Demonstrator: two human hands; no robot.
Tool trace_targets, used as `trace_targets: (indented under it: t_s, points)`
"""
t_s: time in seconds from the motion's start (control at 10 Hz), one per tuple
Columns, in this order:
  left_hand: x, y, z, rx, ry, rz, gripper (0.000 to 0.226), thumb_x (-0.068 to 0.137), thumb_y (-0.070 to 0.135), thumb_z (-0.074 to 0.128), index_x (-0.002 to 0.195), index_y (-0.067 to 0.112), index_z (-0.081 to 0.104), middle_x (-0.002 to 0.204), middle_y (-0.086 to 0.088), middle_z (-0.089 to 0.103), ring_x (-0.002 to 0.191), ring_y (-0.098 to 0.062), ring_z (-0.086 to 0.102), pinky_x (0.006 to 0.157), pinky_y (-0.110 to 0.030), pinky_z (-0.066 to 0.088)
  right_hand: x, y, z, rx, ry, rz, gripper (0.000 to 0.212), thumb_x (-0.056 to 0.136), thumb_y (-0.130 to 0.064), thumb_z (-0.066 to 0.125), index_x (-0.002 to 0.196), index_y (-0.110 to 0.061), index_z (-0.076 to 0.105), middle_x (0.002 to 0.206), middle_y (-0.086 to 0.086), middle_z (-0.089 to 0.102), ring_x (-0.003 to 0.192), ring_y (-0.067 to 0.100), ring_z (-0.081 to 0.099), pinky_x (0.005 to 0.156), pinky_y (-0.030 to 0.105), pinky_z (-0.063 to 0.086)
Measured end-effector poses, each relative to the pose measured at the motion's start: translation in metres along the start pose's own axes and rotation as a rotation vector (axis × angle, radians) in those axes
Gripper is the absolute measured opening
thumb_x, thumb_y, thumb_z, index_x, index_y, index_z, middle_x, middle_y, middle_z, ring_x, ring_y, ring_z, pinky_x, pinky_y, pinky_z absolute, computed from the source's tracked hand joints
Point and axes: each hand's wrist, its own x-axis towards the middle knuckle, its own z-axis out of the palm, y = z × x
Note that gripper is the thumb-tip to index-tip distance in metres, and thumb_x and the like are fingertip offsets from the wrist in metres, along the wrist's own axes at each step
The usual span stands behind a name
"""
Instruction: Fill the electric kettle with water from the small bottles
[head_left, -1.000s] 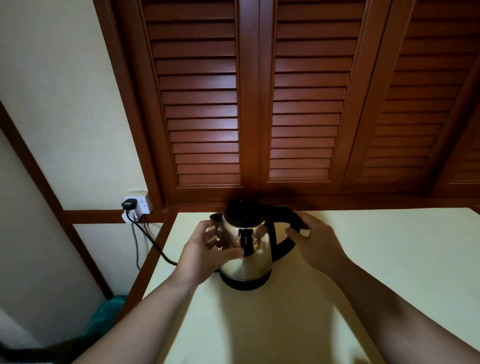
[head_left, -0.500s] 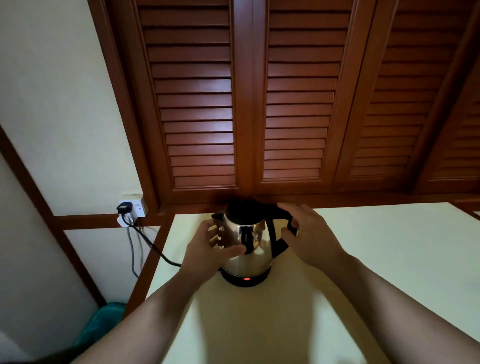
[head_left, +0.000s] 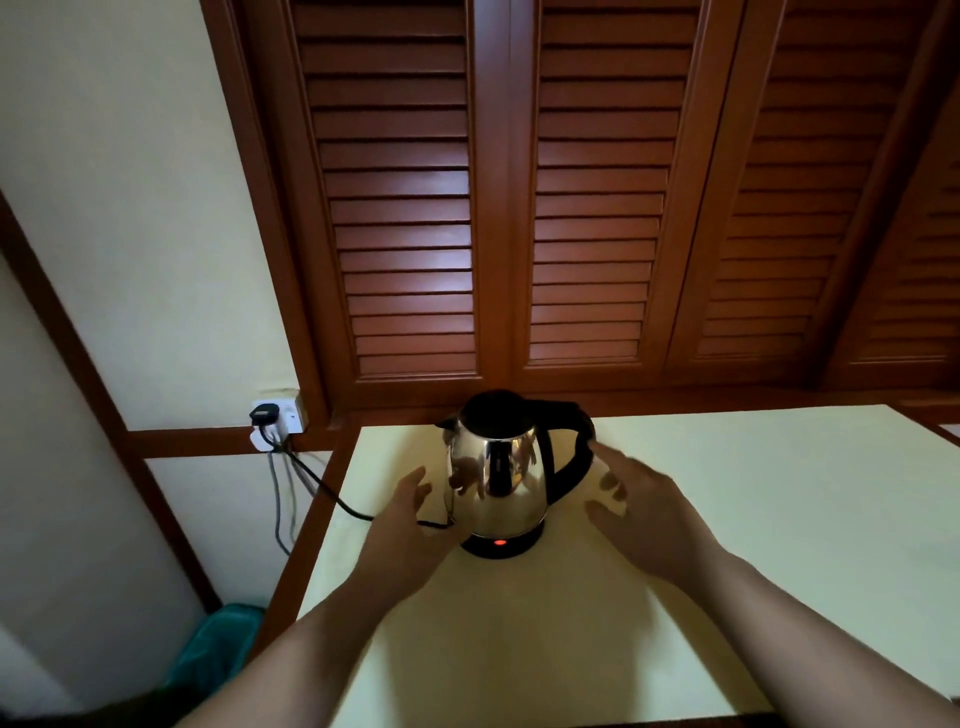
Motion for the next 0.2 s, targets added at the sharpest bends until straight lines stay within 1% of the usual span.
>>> trace_targets:
  t_s: [0.1,0.2]
  points:
    - [-0.044,-0.018,-0.001,0.177,0.012,-0.025,0.087,0.084,0.046,0.083,0.157,0.03,0.039,0.153,0.012,0.05,0.141,-0.013,0.049,0.112,-0.025,0.041,-0.038,0.014,0.006,-0.027,-0.044,0.031,0.068,0.092,-0.04,0.068,0.153,-0.04,0.039,0.129,-0.018,0.056,0.12,0.002,0.055,0.097,0.019,0.042]
    - [-0.098,-0.044,-0.002,0.223,0.017,0.011,0.075,0.079,0.05,0.085,0.145,0.038,0.052,0.135,0.026,0.051,0.132,-0.006,0.056,0.101,-0.001,0.03,-0.095,0.047,0.02,-0.044,-0.058,-0.015,0.07,0.091,-0.051,0.068,0.15,-0.054,0.033,0.144,-0.026,0.041,0.136,-0.001,0.042,0.112,0.014,0.028]
